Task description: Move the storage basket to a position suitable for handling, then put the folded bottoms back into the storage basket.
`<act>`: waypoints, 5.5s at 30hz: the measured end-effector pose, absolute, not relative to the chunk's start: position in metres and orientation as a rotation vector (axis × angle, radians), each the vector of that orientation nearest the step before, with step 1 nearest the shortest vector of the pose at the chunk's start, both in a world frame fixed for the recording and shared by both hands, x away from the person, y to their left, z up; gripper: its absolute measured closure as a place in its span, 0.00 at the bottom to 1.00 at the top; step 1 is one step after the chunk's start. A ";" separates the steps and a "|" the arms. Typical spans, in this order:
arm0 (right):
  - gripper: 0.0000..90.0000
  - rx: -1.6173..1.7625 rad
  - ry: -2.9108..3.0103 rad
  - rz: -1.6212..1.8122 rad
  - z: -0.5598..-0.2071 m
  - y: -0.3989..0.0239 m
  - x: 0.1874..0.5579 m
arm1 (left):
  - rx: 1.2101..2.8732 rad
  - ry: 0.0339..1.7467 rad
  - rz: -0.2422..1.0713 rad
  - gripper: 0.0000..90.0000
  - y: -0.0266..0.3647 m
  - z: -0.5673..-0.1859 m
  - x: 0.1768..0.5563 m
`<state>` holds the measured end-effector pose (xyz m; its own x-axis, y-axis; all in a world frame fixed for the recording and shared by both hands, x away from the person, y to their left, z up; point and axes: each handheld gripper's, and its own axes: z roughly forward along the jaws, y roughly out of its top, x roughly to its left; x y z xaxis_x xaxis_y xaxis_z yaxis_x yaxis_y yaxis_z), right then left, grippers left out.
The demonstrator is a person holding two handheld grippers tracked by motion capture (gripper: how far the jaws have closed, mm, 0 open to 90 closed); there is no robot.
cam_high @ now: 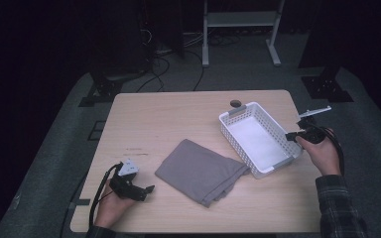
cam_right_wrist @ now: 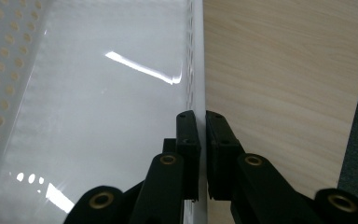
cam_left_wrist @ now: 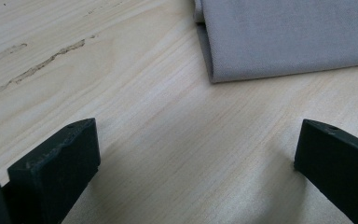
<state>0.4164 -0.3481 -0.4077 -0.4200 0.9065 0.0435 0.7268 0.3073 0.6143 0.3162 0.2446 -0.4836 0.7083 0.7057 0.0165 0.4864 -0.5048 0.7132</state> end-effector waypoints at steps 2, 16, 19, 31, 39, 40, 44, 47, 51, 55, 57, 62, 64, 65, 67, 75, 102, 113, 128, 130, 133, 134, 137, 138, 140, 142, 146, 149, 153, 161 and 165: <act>0.93 1.477 2.266 0.821 -0.408 -0.350 0.411 | 2.206 0.903 0.400 0.00 0.245 -0.484 0.316; 0.70 1.453 2.239 0.852 -0.409 -0.351 0.390 | 2.206 0.902 0.400 0.00 0.245 -0.484 0.316; 0.64 1.452 2.220 0.881 -0.406 -0.349 0.385 | 2.207 0.902 0.400 0.00 0.245 -0.484 0.316; 0.51 1.357 2.189 0.965 -0.388 -0.328 0.362 | 2.204 0.903 0.401 0.00 0.244 -0.484 0.316; 0.44 1.317 2.215 1.015 -0.384 -0.306 0.353 | 2.204 0.903 0.401 0.00 0.245 -0.484 0.316; 0.44 1.309 2.220 1.028 -0.384 -0.303 0.352 | 2.204 0.903 0.401 0.00 0.245 -0.484 0.316; 0.38 1.285 2.236 1.053 -0.384 -0.292 0.348 | 2.204 0.903 0.401 0.00 0.245 -0.484 0.316; 0.36 1.281 2.241 1.069 -0.385 -0.286 0.346 | 2.203 0.903 0.401 0.00 0.244 -0.484 0.316; 0.33 1.248 2.248 1.094 -0.386 -0.276 0.343 | 2.204 0.903 0.401 0.00 0.245 -0.484 0.316; 0.31 1.216 2.278 1.096 -0.385 -0.264 0.342 | 2.204 0.903 0.400 0.00 0.245 -0.484 0.316; 0.29 1.192 2.294 1.099 -0.384 -0.256 0.342 | 2.204 0.903 0.401 0.00 0.245 -0.484 0.316; 0.26 1.148 2.330 1.124 -0.384 -0.238 0.341 | 2.204 0.902 0.401 0.00 0.244 -0.484 0.316; 0.25 1.126 2.342 1.125 -0.383 -0.232 0.341 | 2.202 0.903 0.402 0.00 0.244 -0.484 0.316; 0.24 1.120 2.348 1.122 -0.383 -0.228 0.341 | 2.204 0.901 0.402 0.00 0.244 -0.484 0.315; 0.24 1.111 2.357 1.128 -0.383 -0.222 0.341 | 2.208 0.901 0.401 0.00 0.244 -0.484 0.315; 0.18 1.039 2.401 1.108 -0.384 -0.196 0.344 | 2.206 0.902 0.401 0.00 0.244 -0.484 0.315; 0.08 0.900 2.581 1.011 -0.398 -0.111 0.358 | 2.205 0.897 0.397 0.00 0.244 -0.484 0.314; 0.08 0.911 2.656 0.889 -0.433 -0.084 0.373 | 2.210 0.891 0.395 0.00 0.244 -0.484 0.314; 0.00 0.890 2.699 0.853 -0.468 -0.072 0.389 | 2.210 0.890 0.395 0.00 0.244 -0.484 0.314; 0.00 0.891 2.708 0.871 -0.470 -0.072 0.390 | 2.210 0.891 0.395 0.00 0.244 -0.484 0.314; 0.00 0.886 2.715 0.875 -0.470 -0.073 0.391 | 2.210 0.891 0.396 0.00 0.244 -0.484 0.314; 0.00 0.887 2.715 0.868 -0.470 -0.072 0.390 | 2.210 0.891 0.395 0.00 0.244 -0.484 0.314; 0.01 0.904 2.706 0.861 -0.470 -0.072 0.389 | 2.210 0.891 0.395 0.00 0.244 -0.484 0.314; 0.02 0.908 2.706 0.855 -0.469 -0.071 0.389 | 2.210 0.890 0.396 0.00 0.244 -0.484 0.314; 0.06 0.897 2.715 0.854 -0.468 -0.071 0.389 | 2.210 0.890 0.396 0.00 0.244 -0.484 0.314; 0.16 0.878 2.727 0.863 -0.465 -0.072 0.388 | 2.210 0.890 0.396 0.00 0.244 -0.484 0.314; 0.34 0.865 2.743 0.882 -0.461 -0.073 0.386 | 2.211 0.890 0.396 0.00 0.244 -0.484 0.314; 0.45 0.870 2.748 0.897 -0.460 -0.074 0.385 | 2.211 0.890 0.396 0.00 0.244 -0.484 0.314; 0.56 0.887 2.755 0.883 -0.458 -0.073 0.385 | 2.212 0.889 0.397 0.00 0.244 -0.484 0.314; 0.72 0.950 2.756 0.846 -0.453 -0.070 0.383 | 2.212 0.889 0.397 0.00 0.244 -0.484 0.314; 0.73 0.966 2.773 0.899 -0.451 -0.074 0.385 | 2.211 0.889 0.397 0.00 0.244 -0.484 0.314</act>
